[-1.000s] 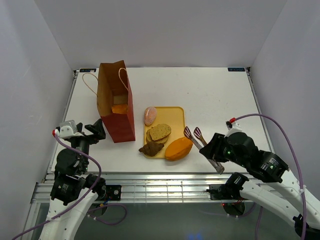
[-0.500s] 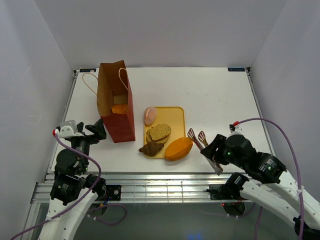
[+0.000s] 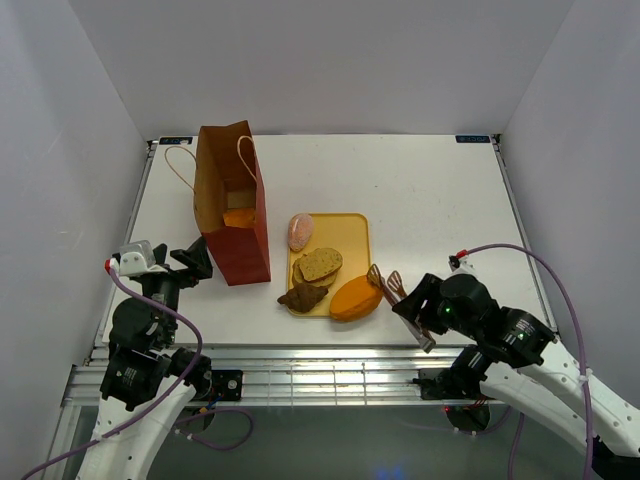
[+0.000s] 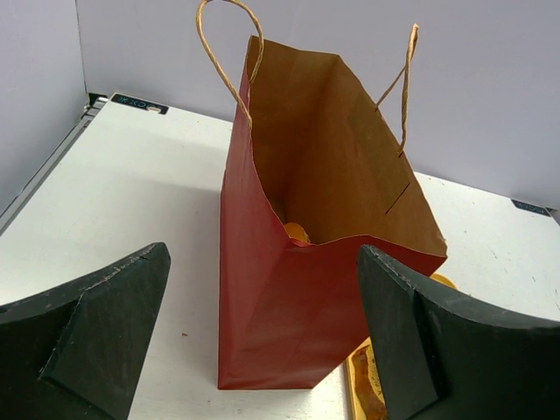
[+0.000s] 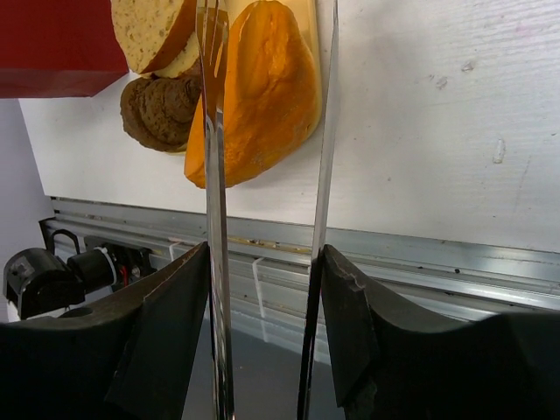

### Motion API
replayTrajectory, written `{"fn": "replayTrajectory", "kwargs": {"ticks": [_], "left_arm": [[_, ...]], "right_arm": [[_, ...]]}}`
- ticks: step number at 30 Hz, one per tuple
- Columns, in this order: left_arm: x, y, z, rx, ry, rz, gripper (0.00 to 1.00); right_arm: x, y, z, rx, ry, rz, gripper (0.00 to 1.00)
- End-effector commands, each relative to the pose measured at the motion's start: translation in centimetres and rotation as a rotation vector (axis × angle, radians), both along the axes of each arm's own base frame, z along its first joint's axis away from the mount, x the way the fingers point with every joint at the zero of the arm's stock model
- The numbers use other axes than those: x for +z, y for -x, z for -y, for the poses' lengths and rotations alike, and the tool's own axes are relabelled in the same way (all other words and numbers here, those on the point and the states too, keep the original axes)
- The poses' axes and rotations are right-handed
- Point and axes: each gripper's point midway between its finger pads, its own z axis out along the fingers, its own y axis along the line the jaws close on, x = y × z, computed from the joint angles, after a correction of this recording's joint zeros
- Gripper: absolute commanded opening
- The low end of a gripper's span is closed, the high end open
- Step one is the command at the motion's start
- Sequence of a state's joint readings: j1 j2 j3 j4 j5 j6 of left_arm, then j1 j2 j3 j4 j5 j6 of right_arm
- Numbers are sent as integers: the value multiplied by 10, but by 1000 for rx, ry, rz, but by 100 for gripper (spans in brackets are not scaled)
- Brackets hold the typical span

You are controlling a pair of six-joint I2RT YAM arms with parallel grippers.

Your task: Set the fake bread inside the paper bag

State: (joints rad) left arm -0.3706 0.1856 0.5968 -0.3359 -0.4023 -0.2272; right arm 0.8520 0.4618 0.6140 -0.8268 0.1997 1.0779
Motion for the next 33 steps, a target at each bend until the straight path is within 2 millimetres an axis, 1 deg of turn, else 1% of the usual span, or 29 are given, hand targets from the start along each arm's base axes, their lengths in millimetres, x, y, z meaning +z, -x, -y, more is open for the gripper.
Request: {"fn": "replayTrajectory", "kwargs": {"ticks": [1, 8, 13, 17, 23, 24, 27, 28, 29, 31, 32, 33], "left_arm": [[0, 0, 4, -23, -5, 6, 98], [0, 1, 4, -25, -4, 8, 98], [1, 2, 3, -20, -1, 13, 98], [0, 2, 3, -20, -3, 11, 98], [2, 3, 3, -19, 1, 16, 98], [2, 3, 2, -16, 2, 18, 98], [2, 4, 1, -11, 3, 20, 98], [2, 4, 1, -11, 3, 18, 98], [1, 3, 1, -11, 3, 18, 98], [2, 4, 1, -11, 4, 21, 98], [1, 3, 1, -10, 2, 17, 98], [1, 3, 1, -11, 3, 18, 98]], "right_arm": [[14, -9, -17, -3, -96, 35, 57], [13, -9, -26, 27, -118, 25, 57], [12, -6, -29, 59, -113, 21, 48], [11, -3, -31, 88, -104, 12, 46], [3, 2, -33, 111, -90, -15, 45], [2, 2, -33, 112, -89, -18, 42], [8, 2, -34, 122, -96, -9, 34], [12, 1, -35, 125, -99, 2, 31], [15, 0, -35, 130, -99, 12, 26], [21, -2, -35, 133, -98, 28, 22], [28, -3, -37, 139, -105, 45, 20], [32, -4, -37, 142, -105, 55, 16]]}}
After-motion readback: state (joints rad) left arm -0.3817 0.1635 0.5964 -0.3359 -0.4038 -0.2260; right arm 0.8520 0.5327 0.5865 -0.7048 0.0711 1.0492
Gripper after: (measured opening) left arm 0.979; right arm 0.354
